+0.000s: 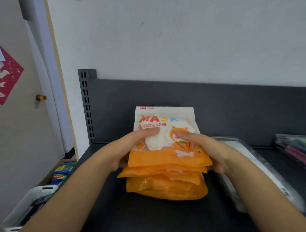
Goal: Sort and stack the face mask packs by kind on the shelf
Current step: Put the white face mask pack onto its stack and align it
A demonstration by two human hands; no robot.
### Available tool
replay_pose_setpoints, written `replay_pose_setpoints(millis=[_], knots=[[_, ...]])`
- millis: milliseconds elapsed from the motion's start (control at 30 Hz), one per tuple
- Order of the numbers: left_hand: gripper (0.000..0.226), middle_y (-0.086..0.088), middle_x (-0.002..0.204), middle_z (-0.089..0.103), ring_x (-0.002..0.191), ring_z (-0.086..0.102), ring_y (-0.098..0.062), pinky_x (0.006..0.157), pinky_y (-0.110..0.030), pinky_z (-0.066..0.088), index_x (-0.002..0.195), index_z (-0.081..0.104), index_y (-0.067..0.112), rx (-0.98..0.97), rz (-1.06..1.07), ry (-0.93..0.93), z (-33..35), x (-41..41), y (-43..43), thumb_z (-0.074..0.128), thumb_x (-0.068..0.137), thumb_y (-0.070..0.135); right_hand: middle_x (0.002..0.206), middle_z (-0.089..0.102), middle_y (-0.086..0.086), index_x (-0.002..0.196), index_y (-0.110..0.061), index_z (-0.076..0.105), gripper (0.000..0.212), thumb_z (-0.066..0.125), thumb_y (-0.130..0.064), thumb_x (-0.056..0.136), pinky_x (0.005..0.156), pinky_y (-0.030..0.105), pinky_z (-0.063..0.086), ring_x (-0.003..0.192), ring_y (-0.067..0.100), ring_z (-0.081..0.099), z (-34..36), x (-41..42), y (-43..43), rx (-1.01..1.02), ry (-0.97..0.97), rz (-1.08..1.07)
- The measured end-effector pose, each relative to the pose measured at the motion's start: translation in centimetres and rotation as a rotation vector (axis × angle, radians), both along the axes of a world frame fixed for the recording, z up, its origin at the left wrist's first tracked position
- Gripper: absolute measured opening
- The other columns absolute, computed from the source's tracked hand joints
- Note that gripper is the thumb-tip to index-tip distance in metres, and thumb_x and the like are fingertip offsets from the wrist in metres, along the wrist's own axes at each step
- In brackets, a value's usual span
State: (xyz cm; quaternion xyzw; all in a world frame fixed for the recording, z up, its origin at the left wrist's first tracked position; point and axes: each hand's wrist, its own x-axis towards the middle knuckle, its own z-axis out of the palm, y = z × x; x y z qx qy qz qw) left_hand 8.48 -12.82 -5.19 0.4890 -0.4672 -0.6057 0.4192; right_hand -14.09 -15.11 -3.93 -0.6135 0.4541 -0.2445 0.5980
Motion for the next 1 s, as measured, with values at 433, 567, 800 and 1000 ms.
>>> replay_pose_setpoints(millis=[433,567,800,1000], knots=[[0.071,-0.012,0.113,0.072,0.105,0.068,-0.033,0.093,-0.046,0.053,0.124,0.063,0.013,0.01,0.191,0.019,0.4,0.7,1.4,0.076,0.068,0.054,0.142,0.051,0.004,0.137,-0.031,0.048,0.091,0.065,-0.076,0.06,0.104,0.048,0.043,0.126,0.026,0.052,0.3,-0.6,-0.2,-0.179,-0.107,-0.127],[0.126,-0.004,0.146,0.046,0.13,0.047,-0.028,0.11,-0.049,0.036,0.145,0.039,0.023,-0.201,0.24,-0.245,0.9,1.8,2.6,0.075,0.039,0.08,0.152,0.031,-0.019,0.14,-0.049,0.037,0.082,0.064,-0.07,0.065,0.11,0.038,0.035,0.138,0.009,0.031,1.0,-0.8,0.8,-0.565,-0.071,-0.054],[0.135,0.039,0.143,-0.034,0.148,-0.009,-0.01,0.116,-0.045,0.03,0.138,0.002,0.069,-0.572,-0.167,-1.008,1.1,-0.6,5.2,0.093,0.039,0.053,0.143,0.03,-0.033,0.13,-0.059,0.041,0.087,0.085,-0.055,0.055,0.098,0.032,0.05,0.128,0.0,0.041,0.3,-0.5,1.3,-0.728,0.368,0.291],[0.118,-0.004,0.164,-0.003,0.149,-0.012,-0.026,0.118,-0.054,-0.002,0.148,0.03,0.039,-1.189,0.055,-1.709,1.8,-2.4,7.3,0.072,0.046,0.079,0.136,0.042,-0.03,0.134,-0.05,0.041,0.072,0.073,-0.052,0.07,0.099,0.03,0.047,0.123,-0.003,0.045,0.7,-0.6,2.1,-0.91,0.458,0.308]])
